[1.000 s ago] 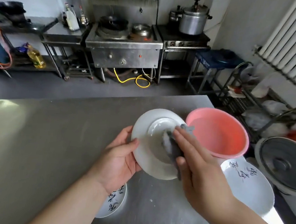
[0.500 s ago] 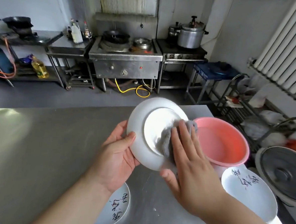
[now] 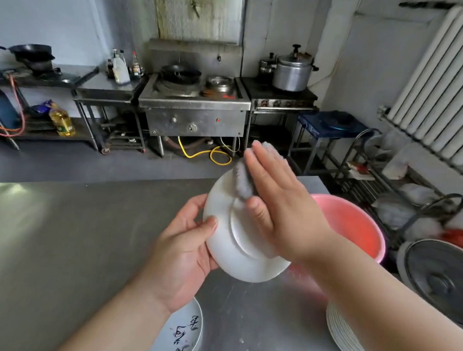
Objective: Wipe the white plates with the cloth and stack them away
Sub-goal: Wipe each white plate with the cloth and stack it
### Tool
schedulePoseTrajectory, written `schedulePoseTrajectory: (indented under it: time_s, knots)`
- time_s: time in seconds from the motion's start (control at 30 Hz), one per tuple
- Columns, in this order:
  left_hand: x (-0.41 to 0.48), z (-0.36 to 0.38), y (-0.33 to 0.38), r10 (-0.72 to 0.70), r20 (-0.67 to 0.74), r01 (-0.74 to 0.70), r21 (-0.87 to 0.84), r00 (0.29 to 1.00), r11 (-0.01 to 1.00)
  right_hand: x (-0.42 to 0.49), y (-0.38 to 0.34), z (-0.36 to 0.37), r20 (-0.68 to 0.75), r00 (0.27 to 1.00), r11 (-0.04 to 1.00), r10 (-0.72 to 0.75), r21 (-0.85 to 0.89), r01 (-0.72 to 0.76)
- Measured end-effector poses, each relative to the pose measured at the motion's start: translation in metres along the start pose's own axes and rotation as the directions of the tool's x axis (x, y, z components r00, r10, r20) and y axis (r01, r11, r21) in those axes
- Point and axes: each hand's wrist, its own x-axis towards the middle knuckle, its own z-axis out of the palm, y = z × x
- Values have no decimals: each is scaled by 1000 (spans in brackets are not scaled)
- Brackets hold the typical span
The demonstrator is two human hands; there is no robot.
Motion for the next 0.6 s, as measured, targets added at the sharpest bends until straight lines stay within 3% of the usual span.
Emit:
schedulePoseTrajectory:
  time_s: [0.07, 0.1, 0.2, 0.27, 0.37, 0.43, 0.47, 0.5, 0.6]
  knots:
    - [0, 0, 5, 4, -7, -4, 17, 1000, 1000, -4, 1, -2, -41, 994, 993, 98, 63, -95]
    - [0, 0, 4, 1, -5, -1, 38, 1000, 999, -7, -3, -1, -52, 996, 996, 73, 55, -71]
    - [-2, 5, -5, 1, -2, 0, 180, 1000, 984, -4, -24, 4, -8, 985, 985, -170, -22, 170]
    - [-4, 9, -9, 1, -8, 1, 219, 1000, 976, 3, -28, 4, -26, 975, 973, -221, -70, 219]
    - [-6, 7, -5, -3, -2, 3, 177, 1000, 984, 2, -18, -2, -128, 992, 1000, -6, -9, 5]
    - [-7, 3, -1, -4, -14, 7, 206, 1000, 979, -7, -12, -5, -163, 960, 973, 228, 65, -220]
    - [-8, 2, -1, -11, -16, 15, 223, 1000, 975, -11, -13, -5, -167, 949, 963, 267, 71, -259]
    - [-9, 2, -2, -23, -12, 25, 237, 1000, 971, -14, -16, -4, -171, 957, 972, 234, 37, -231]
    - [-10, 5, -5, -46, 13, 42, 235, 999, 971, -18, -24, 1, -152, 987, 994, -54, -105, 38]
